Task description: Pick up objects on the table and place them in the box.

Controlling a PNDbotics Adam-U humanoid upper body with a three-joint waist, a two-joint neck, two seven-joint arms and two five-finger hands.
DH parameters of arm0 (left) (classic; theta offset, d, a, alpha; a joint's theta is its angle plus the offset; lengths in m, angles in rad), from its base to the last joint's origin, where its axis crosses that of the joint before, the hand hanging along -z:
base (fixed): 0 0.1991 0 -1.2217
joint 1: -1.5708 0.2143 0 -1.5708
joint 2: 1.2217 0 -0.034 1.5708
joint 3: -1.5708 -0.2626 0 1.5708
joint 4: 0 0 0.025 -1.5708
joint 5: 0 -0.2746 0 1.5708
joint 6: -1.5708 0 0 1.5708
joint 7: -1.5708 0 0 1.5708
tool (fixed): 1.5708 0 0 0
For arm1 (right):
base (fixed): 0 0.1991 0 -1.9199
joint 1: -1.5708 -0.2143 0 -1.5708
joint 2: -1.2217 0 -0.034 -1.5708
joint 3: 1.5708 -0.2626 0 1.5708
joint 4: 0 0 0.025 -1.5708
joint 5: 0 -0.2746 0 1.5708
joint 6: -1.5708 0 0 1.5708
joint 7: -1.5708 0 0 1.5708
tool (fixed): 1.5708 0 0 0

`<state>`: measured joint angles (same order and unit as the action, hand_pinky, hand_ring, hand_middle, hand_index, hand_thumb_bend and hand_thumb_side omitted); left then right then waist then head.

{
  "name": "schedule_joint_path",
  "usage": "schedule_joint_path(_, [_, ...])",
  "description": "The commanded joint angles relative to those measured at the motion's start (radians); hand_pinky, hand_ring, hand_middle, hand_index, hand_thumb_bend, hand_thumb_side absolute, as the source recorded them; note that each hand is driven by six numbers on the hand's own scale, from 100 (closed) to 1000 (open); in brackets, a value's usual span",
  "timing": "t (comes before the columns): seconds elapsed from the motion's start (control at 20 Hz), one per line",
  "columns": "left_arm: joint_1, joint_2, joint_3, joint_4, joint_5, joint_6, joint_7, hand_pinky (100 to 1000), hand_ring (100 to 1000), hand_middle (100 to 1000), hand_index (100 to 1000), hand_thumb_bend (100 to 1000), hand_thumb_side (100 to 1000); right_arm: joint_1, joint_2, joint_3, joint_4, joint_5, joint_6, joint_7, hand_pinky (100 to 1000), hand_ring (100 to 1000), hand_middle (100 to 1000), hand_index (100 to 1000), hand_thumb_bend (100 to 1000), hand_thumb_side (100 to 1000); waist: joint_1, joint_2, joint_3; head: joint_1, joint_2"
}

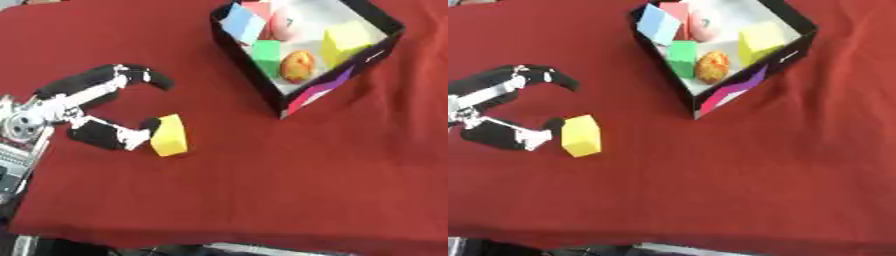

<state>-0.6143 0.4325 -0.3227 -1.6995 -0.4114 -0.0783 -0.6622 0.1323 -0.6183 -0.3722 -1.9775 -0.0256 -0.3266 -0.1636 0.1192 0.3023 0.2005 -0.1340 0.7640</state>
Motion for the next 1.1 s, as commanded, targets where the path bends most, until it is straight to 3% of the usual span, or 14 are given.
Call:
schedule_joint_path(0.05, [-0.015,0.028,0.002,-0.006,-0.034,-0.047,-0.017,979,905,796,911,205,332,0.001,-0.011,0.001,-0.022,0.017,0.016,0.010,1000,704,634,722,100,475,0.000,-0.029,0.005,-0.018,0.006])
schedule_joint_path(0.4, [0.009,0.021,0.023,0.004,-0.212,-0.196,-0.003,975,913,801,908,404,464,0.006,-0.002,0.007,-0.022,0.047,0.033,0.025,1000,703,633,721,100,473,0.011,-0.031,0.016,-0.035,0.006])
schedule_joint_path(0.6, [0.029,0.009,0.046,0.010,-0.299,-0.271,0.011,960,903,794,903,392,479,0.007,0.006,0.009,-0.022,0.060,0.035,0.027,1000,703,632,721,100,472,0.010,-0.029,0.015,-0.035,0.006])
schedule_joint_path(0.8, [0.034,0.001,0.056,0.016,-0.318,-0.300,0.011,961,903,795,904,390,485,0.006,0.009,0.011,-0.022,0.064,0.036,0.027,1000,703,632,721,100,472,0.009,-0.028,0.015,-0.034,0.006])
schedule_joint_path(0.85, [0.033,0.003,0.052,0.016,-0.324,-0.312,0.004,967,911,801,910,425,487,0.006,0.009,0.013,-0.022,0.065,0.035,0.028,1000,703,632,721,100,470,0.008,-0.027,0.013,-0.029,0.006])
schedule_joint_path(1.0, [0.032,0.002,0.052,0.015,-0.345,-0.341,-0.011,967,910,801,911,437,425,0.005,0.013,0.015,-0.022,0.070,0.033,0.031,1000,703,632,721,100,470,0.006,-0.025,0.012,-0.025,0.006])
schedule_joint_path(1.1, [0.032,-0.003,0.052,0.023,-0.339,-0.343,-0.016,959,903,795,908,379,371,0.004,0.015,0.017,-0.022,0.073,0.032,0.032,1000,702,631,721,100,470,0.005,-0.023,0.011,-0.027,0.006])
